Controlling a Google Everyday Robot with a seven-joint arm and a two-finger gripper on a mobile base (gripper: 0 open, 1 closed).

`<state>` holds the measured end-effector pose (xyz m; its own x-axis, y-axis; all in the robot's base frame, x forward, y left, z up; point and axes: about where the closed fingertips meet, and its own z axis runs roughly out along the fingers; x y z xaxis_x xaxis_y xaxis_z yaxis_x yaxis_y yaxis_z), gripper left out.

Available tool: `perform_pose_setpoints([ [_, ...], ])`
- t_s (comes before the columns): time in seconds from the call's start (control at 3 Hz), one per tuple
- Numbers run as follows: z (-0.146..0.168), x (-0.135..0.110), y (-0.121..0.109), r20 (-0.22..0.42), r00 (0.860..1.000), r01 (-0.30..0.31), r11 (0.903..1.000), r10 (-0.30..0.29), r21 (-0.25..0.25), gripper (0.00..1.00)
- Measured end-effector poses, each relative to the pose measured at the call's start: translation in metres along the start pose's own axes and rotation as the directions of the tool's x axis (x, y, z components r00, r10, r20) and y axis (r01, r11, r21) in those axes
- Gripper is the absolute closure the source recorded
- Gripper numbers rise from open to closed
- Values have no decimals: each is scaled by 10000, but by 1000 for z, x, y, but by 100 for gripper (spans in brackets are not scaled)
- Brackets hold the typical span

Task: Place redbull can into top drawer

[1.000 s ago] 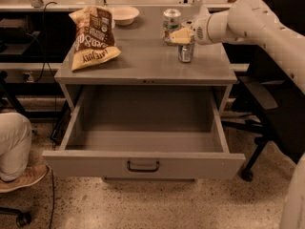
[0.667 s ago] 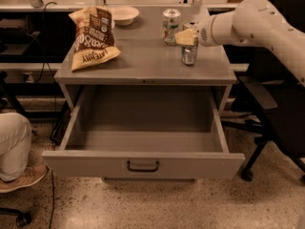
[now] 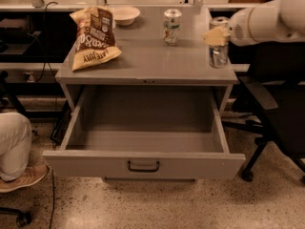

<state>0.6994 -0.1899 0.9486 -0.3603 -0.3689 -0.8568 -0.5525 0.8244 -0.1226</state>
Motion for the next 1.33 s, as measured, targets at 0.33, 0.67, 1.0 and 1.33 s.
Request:
perform_pose_setpoints([
  [0.33,-12,10,16,-657,9977,108,9987,-141,-503,100],
  [0.67,-12,11,17,-664,9977,104,9987,-138,-508,100],
  [1.0,-10,17,21,-711,9973,107,9974,-159,-718,100],
  [1.33,-19,36,47,-1278,9880,693,9883,-868,-1355,100],
])
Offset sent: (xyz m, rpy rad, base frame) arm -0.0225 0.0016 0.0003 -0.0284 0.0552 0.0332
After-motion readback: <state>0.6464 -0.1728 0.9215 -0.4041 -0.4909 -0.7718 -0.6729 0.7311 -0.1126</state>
